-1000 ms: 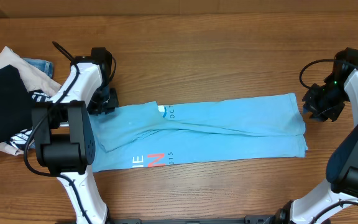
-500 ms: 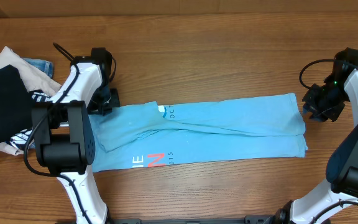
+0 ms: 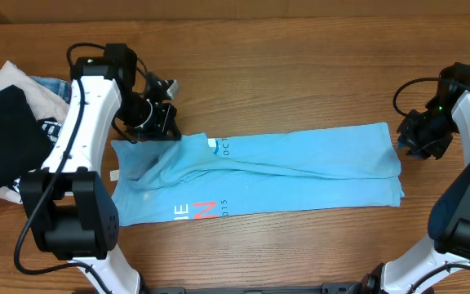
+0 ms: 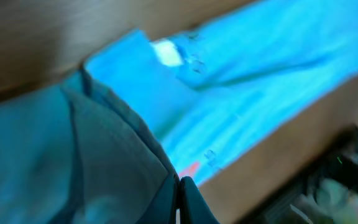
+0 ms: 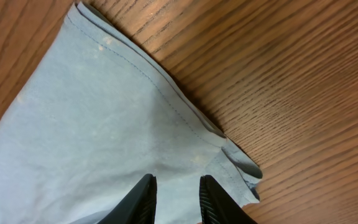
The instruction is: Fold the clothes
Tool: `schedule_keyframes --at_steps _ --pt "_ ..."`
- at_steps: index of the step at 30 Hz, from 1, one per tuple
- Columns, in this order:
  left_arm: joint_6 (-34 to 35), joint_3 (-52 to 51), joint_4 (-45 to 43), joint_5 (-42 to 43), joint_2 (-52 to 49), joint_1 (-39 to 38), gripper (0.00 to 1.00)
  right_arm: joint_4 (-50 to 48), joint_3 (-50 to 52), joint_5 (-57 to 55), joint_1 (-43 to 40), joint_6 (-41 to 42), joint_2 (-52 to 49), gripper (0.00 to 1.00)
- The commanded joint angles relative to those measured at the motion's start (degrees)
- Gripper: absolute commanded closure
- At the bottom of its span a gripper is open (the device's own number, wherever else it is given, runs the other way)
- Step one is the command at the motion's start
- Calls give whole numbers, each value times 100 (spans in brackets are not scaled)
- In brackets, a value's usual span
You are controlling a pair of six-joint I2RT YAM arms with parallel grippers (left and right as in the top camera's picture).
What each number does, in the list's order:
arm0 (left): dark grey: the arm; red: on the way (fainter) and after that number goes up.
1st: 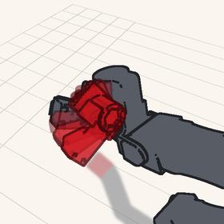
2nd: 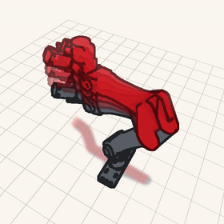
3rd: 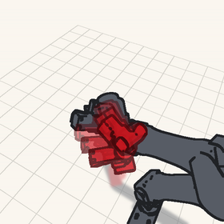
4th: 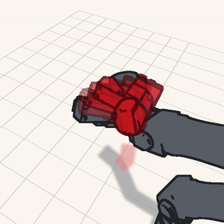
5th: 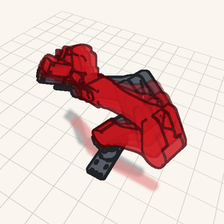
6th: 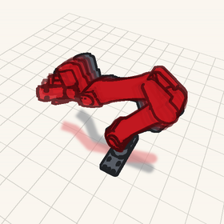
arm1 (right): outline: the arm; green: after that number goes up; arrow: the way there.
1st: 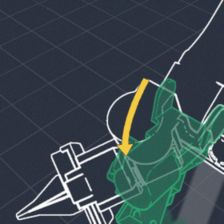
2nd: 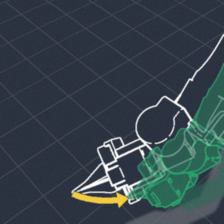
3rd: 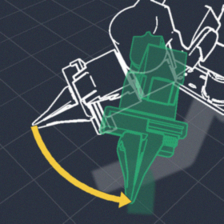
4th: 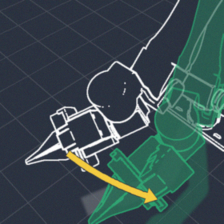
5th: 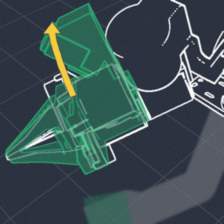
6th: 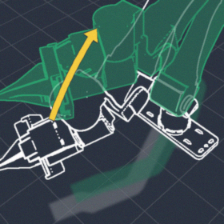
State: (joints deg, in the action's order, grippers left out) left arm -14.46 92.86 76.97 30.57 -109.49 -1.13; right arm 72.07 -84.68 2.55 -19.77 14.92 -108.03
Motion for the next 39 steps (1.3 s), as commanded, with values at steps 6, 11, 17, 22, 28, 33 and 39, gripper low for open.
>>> schedule_keyframes --at_steps 6,11,17,22,28,33,39 --pt "-741 -236 645 192 20 -527 95 0 33 -35 20 -35 61 73" --pt "-741 -490 1023 -227 20 -850 86 -4 33 -52 20 -94 61 73" --pt "-734 -553 820 -420 20 -977 66 -4 33 -50 20 -142 61 73" --pt "-111 -553 -376 -424 20 -975 69 -44 33 -48 20 -140 61 73" --pt "2103 -573 -1797 -1906 9 -986 68 -37 33 -48 20 -140 61 73" --pt "2286 -573 -1980 -2201 9 -986 62 -46 33 -46 20 -140 61 73" --pt "2288 -597 -2048 -2205 -66 -986 54 -44 33 -44 20 -140 61 73"
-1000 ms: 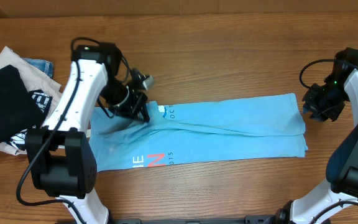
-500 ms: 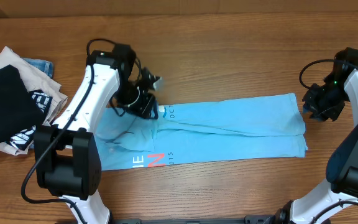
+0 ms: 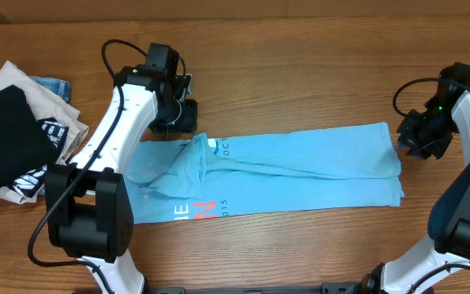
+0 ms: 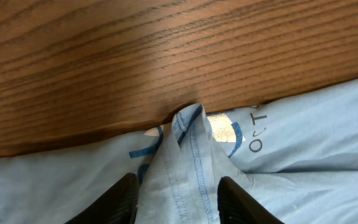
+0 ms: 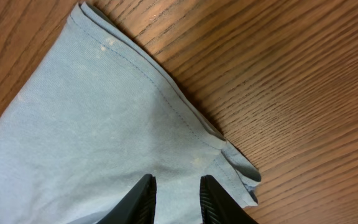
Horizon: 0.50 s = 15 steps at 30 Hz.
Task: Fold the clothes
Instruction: 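Lift the strip's left end and carry it rightward with the left gripper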
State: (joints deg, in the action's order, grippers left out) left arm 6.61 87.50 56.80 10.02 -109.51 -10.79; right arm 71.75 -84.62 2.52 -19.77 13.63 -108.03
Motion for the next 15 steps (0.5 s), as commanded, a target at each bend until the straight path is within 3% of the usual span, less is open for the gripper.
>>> schedule_keyframes --at_steps 1,15 --pt "181 -63 -28 -122 -114 -24 53 -11 26 -42 20 -11 61 73" --pt "111 -63 -251 210 -1025 -348 48 -13 26 -42 20 -11 61 73"
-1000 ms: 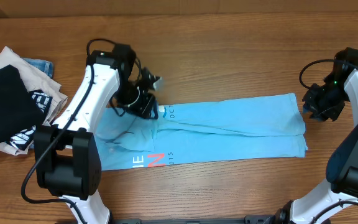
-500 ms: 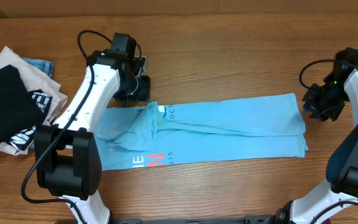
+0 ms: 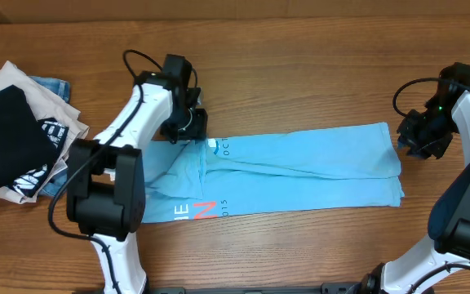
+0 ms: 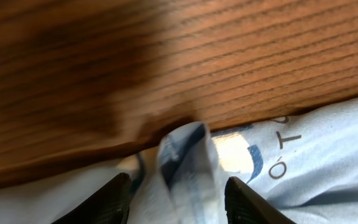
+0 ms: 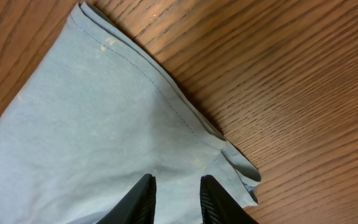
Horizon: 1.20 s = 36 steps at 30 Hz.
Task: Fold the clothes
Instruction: 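Lift the strip's left end and carry it rightward with the left gripper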
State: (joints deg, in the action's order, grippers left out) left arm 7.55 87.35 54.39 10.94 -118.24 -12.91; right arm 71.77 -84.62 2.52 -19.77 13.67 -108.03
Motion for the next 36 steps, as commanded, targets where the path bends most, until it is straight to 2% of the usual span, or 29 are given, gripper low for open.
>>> schedule_keyframes --at_steps 1,2,4,5,7,10,18,20,23,29,30,34,36 --pt "17 -48 7 116 -208 -177 49 -13 26 -42 20 -15 61 73" --pt "17 -48 35 116 -227 -214 51 -13 26 -42 20 -15 61 73" --pt "9 -48 74 109 -243 -278 61 -13 26 -42 20 -15 61 73" --pt "-28 -48 81 111 -243 -313 72 -13 26 -42 20 -15 61 73" --pt "-28 -46 83 111 -238 -369 86 -13 26 -42 20 -15 61 73" --pt "-28 -39 236 101 -203 -385 96 -13 26 -44 20 -15 61 73" --pt "-181 105 728 138 129 -476 96 -13 26 -46 20 -17 61 73" --pt "-262 105 807 374 210 -564 96 -11 26 -46 20 -15 61 73" --pt "-533 103 929 1128 286 -914 96 -13 26 -46 20 -15 61 73" --pt "-632 98 848 1091 284 -1698 96 -13 26 -46 20 -15 61 73" --pt "-629 98 833 1071 284 -1777 94 -13 26 -46 20 -15 61 73" --pt "-627 98 841 719 284 -2017 72 -9 26 -46 20 -15 61 73" --pt "-632 98 863 616 284 -2050 73 -11 26 -46 20 -15 61 73"
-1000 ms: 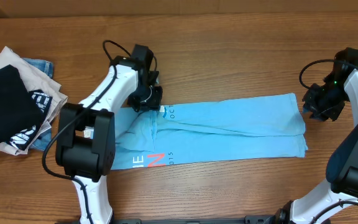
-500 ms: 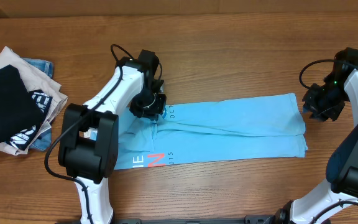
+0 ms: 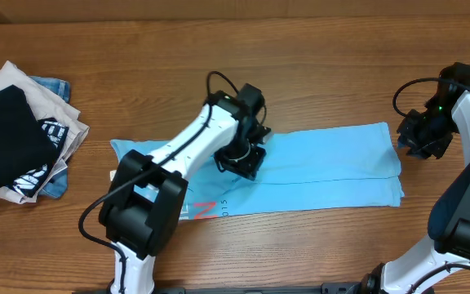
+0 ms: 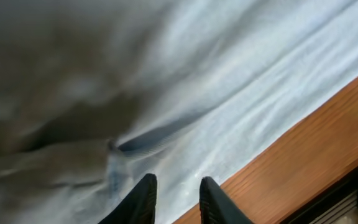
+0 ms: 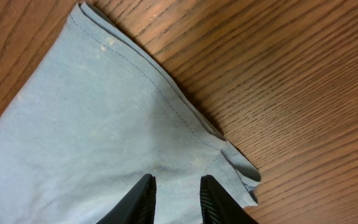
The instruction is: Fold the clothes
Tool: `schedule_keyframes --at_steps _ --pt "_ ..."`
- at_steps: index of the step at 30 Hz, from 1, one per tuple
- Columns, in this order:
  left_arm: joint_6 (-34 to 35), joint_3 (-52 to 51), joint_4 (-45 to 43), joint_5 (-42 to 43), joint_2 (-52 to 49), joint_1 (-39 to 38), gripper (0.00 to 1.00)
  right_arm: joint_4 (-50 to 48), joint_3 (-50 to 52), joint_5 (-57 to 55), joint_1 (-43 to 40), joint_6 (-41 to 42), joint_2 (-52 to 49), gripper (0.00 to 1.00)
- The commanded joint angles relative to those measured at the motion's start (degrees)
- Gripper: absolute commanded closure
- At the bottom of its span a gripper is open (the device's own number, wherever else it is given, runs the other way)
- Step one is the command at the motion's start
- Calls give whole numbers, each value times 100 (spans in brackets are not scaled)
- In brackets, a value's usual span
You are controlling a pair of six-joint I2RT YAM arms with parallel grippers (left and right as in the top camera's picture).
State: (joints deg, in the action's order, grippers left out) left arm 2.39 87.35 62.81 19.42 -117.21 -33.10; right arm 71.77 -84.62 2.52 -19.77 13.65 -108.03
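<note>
A light blue T-shirt (image 3: 325,163) lies folded into a long strip across the table, with red letters near its front left. My left gripper (image 3: 243,157) hovers over the strip's middle. In the blurred left wrist view its fingertips (image 4: 176,180) stand a little apart, open, with only shirt (image 4: 241,81) and wood showing below them. My right gripper (image 3: 409,139) sits at the strip's right end. It is open (image 5: 177,180) over the cloth (image 5: 104,118), beside the doubled hem corner (image 5: 238,165).
A pile of other clothes (image 3: 19,139), black, beige and denim, lies at the table's far left. Bare wooden table (image 3: 300,65) runs behind the shirt, with a narrower band in front. My left arm crosses over the shirt's left half.
My left gripper was at the shirt's back edge by the collar label and is now over the middle of the strip. Its fingers stand closer together. The right gripper has not moved.
My left gripper was first shut on cloth at the shirt's back left corner. Then it stood open astride a raised fold at the collar label and shifted slightly right along that edge. Now it is over the shirt's middle. The right gripper stayed at the right end throughout.
</note>
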Motion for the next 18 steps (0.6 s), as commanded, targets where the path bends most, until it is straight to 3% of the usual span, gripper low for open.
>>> schedule_keyframes --at_steps 1,4,8,9,11,18 --pt "-111 101 52 -323 184 -31 73 -9 26 -46 20 -15 61 73" --pt "-57 166 367 -778 201 50 81 9 26 -46 20 -15 61 73" --pt "146 195 501 -1244 431 234 81 11 26 -46 20 -17 61 71" --pt "234 195 501 -1377 522 293 81 13 26 -46 20 -39 61 62" --pt "577 195 498 -1770 734 479 79 26 26 -48 15 -68 61 55" --pt "1392 11 413 -2006 780 1233 78 98 26 -44 15 -129 61 53"
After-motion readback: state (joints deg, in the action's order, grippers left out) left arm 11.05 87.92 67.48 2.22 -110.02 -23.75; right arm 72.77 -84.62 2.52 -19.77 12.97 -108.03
